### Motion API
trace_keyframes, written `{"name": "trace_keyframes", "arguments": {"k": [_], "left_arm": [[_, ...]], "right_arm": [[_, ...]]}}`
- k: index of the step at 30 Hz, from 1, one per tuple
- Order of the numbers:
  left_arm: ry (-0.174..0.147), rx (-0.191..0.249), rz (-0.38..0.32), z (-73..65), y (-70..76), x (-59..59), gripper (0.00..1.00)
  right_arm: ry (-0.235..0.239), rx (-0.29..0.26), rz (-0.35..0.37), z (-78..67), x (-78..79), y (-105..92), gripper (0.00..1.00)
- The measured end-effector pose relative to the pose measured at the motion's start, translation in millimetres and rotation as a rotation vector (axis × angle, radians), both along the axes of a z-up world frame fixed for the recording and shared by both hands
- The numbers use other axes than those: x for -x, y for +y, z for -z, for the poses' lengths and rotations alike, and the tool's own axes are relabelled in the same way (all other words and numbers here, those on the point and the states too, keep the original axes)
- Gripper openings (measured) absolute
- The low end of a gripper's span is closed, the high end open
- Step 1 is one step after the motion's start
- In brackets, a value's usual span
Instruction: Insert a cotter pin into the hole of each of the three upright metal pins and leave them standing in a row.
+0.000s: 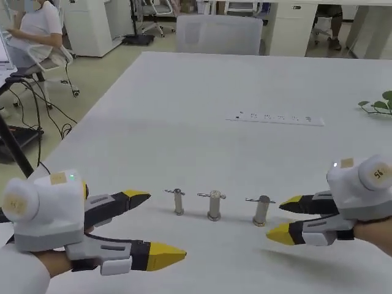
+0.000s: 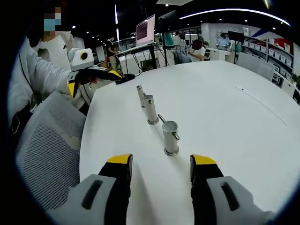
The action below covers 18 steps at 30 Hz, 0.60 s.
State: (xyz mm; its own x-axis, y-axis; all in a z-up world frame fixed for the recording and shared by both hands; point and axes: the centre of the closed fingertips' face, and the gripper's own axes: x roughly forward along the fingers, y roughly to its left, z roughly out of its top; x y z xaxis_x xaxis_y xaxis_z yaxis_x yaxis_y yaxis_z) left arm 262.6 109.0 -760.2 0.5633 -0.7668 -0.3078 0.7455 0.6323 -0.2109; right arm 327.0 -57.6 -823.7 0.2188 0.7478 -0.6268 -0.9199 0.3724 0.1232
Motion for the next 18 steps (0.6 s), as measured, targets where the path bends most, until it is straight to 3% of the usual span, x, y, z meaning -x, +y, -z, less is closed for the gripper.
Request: {"name": "trace_keyframes", "arguments": {"k": [11,18], "left_arm": [[0.005,-0.005,-0.054,-0.6,15.4,9.6,0.89],[0.005,-0.016,-0.080,-3.6,23.9,19.4,0.92]], "right_arm": [[-0.003,0.009,0.074,-13.8,29.4,-12.4,0.58],[-0.010,0.001,0.112,-23.9,45.5,-16.5,0.66]]}}
